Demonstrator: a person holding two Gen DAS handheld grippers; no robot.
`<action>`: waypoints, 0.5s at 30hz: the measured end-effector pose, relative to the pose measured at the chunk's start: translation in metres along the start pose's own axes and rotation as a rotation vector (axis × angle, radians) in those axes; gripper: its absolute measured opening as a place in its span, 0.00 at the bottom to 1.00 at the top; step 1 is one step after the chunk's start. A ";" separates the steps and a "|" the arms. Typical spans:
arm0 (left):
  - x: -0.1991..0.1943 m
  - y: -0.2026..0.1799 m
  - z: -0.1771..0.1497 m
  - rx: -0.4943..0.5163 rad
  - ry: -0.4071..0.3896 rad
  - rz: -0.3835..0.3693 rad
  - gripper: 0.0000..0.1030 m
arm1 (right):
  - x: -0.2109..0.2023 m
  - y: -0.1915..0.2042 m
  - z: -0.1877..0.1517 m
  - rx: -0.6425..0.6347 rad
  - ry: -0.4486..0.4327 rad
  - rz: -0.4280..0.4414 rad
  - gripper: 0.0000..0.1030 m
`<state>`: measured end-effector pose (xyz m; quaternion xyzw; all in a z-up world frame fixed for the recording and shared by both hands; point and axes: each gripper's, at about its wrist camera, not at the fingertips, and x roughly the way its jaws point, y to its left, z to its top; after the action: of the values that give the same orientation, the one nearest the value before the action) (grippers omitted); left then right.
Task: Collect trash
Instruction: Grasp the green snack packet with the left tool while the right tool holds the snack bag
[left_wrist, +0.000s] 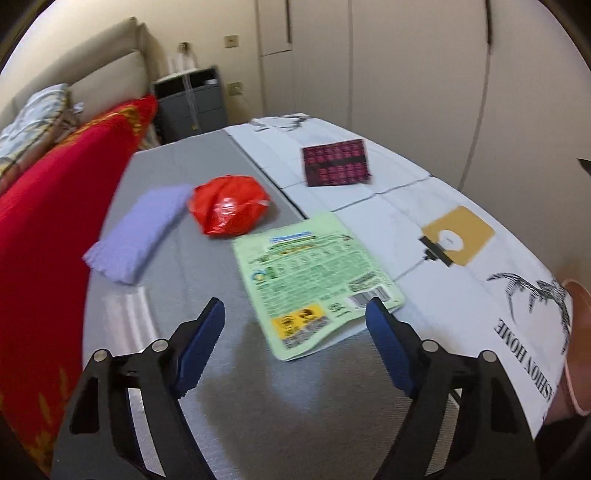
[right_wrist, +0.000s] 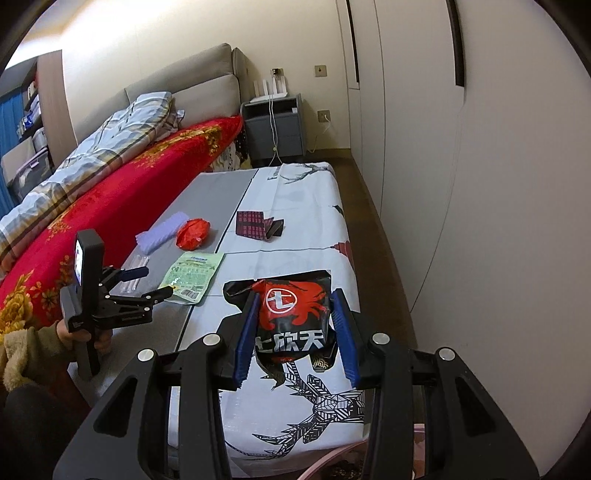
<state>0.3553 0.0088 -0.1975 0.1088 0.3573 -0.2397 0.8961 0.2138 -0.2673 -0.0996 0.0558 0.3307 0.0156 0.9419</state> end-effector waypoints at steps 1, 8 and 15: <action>0.000 -0.001 0.000 0.006 0.001 -0.014 0.75 | 0.002 0.000 -0.001 0.001 0.005 -0.001 0.39; 0.017 -0.001 0.000 0.001 0.085 -0.040 0.64 | 0.007 0.000 0.000 0.004 0.019 0.009 0.39; 0.020 -0.009 -0.002 0.043 0.104 -0.102 0.21 | 0.009 -0.001 -0.002 0.007 0.029 0.017 0.39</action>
<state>0.3624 -0.0049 -0.2126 0.1220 0.4034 -0.2869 0.8603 0.2196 -0.2676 -0.1062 0.0616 0.3439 0.0234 0.9367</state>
